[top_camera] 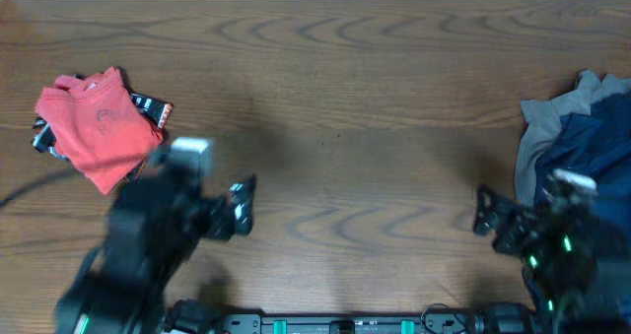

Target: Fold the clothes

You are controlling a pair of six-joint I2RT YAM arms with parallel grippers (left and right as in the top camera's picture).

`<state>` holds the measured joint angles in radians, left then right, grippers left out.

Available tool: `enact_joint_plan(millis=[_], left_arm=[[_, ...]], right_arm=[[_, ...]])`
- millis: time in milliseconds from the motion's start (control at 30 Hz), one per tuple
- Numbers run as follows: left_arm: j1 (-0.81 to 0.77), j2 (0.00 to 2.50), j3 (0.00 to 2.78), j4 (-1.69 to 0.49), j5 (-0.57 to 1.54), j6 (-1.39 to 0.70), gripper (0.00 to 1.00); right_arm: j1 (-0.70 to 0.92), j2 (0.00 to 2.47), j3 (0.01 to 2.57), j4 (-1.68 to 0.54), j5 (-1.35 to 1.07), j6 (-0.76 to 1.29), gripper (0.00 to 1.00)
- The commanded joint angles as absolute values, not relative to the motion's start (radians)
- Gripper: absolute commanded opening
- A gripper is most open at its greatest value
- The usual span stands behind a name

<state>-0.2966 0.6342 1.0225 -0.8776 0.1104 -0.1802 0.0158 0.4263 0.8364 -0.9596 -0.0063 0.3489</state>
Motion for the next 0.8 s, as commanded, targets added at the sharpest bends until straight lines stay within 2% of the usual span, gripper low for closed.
enact_joint_plan(millis=[0,267,533,767], left_arm=[[-0.300,0.498,1.004,-0.873,0.078,-0.178,0.98],[-0.300,0.289,1.004,-0.874,0.078,-0.178,0.98],[-0.300,0.278,1.003,-0.889,0.078,-0.178,0.98],[-0.300,0.278,1.003,-0.889,0.078,-0.178,0.98]], right_arm=[[0.024,0.350,0.825,-0.976,0.049,0.362,0.99],[0.024,0.301,0.824,-1.073,0.049,0.362,0.99],[0.024,0.301,0.824,-1.212,0.049,0.362,0.99],[0.024,0.301,0.824,-1.220,0.048,0.363,0.99]])
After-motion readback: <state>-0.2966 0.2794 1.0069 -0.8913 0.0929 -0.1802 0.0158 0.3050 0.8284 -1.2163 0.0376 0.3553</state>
